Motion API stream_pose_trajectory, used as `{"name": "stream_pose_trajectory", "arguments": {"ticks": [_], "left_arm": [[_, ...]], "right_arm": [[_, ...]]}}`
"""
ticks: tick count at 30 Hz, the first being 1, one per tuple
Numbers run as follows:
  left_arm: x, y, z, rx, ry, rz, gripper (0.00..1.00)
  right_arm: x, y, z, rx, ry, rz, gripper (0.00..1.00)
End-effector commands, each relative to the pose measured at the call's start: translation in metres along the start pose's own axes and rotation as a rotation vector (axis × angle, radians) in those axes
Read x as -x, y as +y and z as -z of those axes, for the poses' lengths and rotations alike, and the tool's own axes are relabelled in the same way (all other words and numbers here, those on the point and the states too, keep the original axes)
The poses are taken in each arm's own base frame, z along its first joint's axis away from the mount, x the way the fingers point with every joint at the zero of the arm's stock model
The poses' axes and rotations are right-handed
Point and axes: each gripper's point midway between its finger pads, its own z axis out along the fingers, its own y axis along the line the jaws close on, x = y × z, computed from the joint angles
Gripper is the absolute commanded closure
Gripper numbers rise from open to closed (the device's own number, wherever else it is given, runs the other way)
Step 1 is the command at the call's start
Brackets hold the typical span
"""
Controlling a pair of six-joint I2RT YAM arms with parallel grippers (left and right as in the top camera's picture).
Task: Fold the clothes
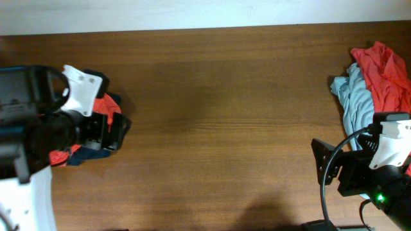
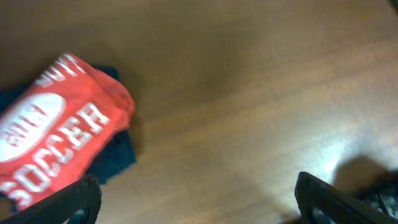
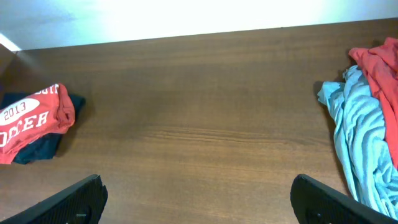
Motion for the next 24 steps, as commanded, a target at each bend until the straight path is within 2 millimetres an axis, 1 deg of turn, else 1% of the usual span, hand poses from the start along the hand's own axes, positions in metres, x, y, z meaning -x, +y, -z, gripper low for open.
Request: {"name": "stream_pose_trajectory", "arguments": {"ticks": [1,4,6,12,15,24], "left_arm": [[-0.010,-0.003,-0.022,-0.050,0.040,0.025,0.01],[-0.016,-0.001,-0.035,-0.057,0.063,0.032,0.01],[-0.015,0.000,-0.037,-0.053,0.061,0.031,0.01],[0.007,0.002,-0.019,-0.009,-0.082,-0.019,0.01],[0.006,0.000,-0.015,-0.005,-0.093,-0.023,0.01],[0.005,0.000,-0.016,-0.007,-0.088,-0.021,0.01]], "right_arm": [[0.001,0.000,0.000,-0.001,-0.004,-0.003,0.01],[0.001,0.000,0.000,-0.001,-0.004,-0.003,0.01],[0.001,0.000,0.000,-0.002,-0.004,-0.003,0.01],[0.001,0.000,0.000,-0.001,-0.004,-0.003,0.01],[0.001,0.000,0.000,-0.001,-0.004,-0.003,0.01],[0.001,0.000,0.000,-0.001,-0.004,-0.003,0.01]]}}
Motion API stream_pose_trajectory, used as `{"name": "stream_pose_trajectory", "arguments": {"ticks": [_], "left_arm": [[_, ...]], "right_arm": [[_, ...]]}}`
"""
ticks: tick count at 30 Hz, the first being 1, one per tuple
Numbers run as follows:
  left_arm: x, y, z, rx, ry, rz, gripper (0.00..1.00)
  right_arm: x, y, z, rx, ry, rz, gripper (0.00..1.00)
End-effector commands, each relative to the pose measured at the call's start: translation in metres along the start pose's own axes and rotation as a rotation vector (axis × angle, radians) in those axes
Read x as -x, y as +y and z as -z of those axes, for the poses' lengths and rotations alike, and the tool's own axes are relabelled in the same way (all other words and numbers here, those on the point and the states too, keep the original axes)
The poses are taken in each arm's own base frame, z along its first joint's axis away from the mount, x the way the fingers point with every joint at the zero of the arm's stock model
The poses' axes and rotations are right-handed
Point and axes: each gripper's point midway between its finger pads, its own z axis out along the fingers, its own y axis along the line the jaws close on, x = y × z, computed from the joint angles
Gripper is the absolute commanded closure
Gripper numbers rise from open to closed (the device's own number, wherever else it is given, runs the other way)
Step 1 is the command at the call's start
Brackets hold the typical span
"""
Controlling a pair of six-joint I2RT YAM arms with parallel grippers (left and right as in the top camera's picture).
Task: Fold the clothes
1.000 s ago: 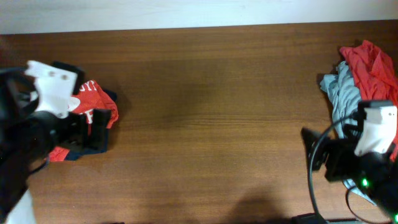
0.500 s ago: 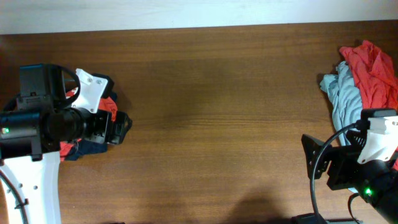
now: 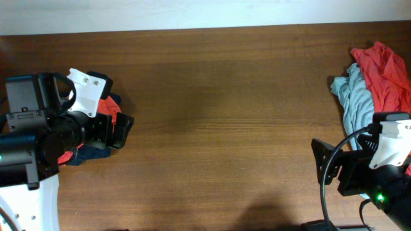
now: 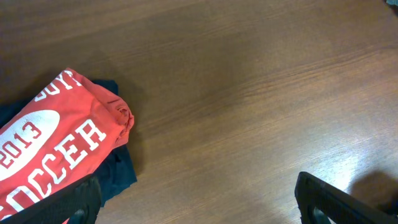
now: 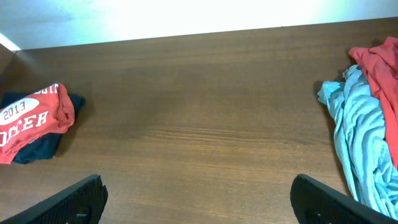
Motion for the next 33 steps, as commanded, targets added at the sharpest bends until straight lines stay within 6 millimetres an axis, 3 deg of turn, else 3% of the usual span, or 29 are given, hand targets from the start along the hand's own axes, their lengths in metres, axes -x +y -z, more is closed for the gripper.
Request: {"name": "stream_pose_trajectory", "arguments": {"ticks": [1,8,11,15,20,24,28,33], "left_arm": [[0.001,-0.005,0.001,-0.019,-0.010,0.004,0.01],[0.001,-0.005,0.001,-0.019,-0.010,0.004,0.01],[0.001,-0.005,0.001,-0.019,-0.010,0.004,0.01],[0.001,-0.005,0.001,-0.019,-0.010,0.004,0.01],[0.001,-0.005,0.001,-0.019,-0.010,0.004,0.01],[0.001,-0.005,0.001,-0.019,-0.009,0.005,0.01],[0.001,-0.005,0.001,-0.019,-0.010,0.004,0.01],[0.001,-0.005,0.001,-0.019,-0.010,0.004,0.01]], "right_arm": [[0.001,0.000,0.001,-0.001,-0.006,-0.003,0.01],[0.000,-0.001,-0.004,-0.003,0.009,-0.004,0.01],[-0.009,-0.002,-0.006,-0.005,0.022,-0.006,0.01],[-0.021,-0.033,-0.009,-0.156,-0.026,0.000,0.01],[-0.018,-0.063,-0.018,-0.267,-0.275,-0.045,0.01],[-0.057,-0.080,-0.040,-0.310,-0.323,-0.066,0.01],[-0.107,-0.092,-0.075,-0.310,-0.306,-0.070,0.01],[-0.143,-0.098,-0.114,-0.274,-0.318,-0.067,0.01]]}}
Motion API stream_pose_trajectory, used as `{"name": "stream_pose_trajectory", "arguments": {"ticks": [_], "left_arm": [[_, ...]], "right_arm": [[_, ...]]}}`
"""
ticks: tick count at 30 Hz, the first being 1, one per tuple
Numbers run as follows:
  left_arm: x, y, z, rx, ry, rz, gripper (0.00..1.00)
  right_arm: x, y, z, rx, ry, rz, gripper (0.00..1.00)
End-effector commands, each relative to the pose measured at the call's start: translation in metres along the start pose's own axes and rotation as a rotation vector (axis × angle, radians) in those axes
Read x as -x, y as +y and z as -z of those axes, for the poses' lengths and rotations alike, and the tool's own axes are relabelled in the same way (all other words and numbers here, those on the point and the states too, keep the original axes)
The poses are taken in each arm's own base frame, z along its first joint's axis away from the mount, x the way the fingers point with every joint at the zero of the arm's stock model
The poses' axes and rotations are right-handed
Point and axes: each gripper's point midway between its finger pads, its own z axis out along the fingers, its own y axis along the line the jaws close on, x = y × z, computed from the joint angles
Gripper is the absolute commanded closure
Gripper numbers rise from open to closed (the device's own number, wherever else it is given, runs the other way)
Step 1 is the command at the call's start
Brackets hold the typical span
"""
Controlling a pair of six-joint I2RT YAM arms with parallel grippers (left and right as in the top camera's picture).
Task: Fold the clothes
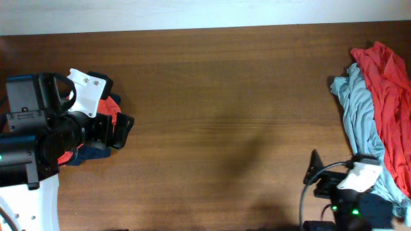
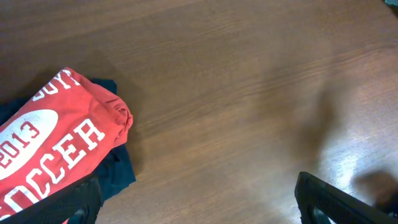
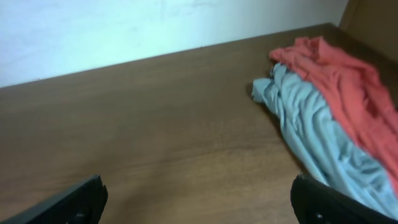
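Note:
A folded red soccer shirt (image 2: 56,149) lies on a folded dark blue garment (image 2: 118,174) at the table's left. In the overhead view my left arm covers most of this stack (image 1: 109,106). My left gripper (image 2: 196,199) hangs open just right of the stack, with bare wood between its fingers. At the far right lies a crumpled pile: a light blue garment (image 1: 359,115) and a red garment (image 1: 385,83) across it. My right gripper (image 3: 198,196) is open near the front edge, left of the pile, and faces the blue cloth (image 3: 311,124), holding nothing.
The brown wooden table (image 1: 218,96) stretches between the stack and the pile. A white wall (image 3: 124,31) runs along its far edge. The right arm's black cable (image 1: 321,176) loops by the front right corner.
My right arm has dropped back toward the front edge and turned right. Its view now shows the crumpled pile closer and no longer the folded stack. The left arm is unchanged.
At first my open left gripper was close over the folded stack, its view blurred. It then stood a little further back from the stack and has stayed there. The right arm kept still at the front right until its shift toward the pile now.

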Motion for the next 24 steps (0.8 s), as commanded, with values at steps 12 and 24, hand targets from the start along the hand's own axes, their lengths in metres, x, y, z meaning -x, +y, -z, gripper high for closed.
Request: {"name": "stream_pose_trajectory", "arguments": {"ticks": [12,24], "left_arm": [[0.002,-0.004,0.002,-0.015,-0.011,0.003,0.01],[0.002,-0.004,0.002,-0.015,-0.012,0.003,0.01]], "right_arm": [[-0.087,0.000,-0.056,0.049,0.078,0.000,0.01],[-0.088,0.004,-0.063,0.072,0.056,0.000,0.01]]}}
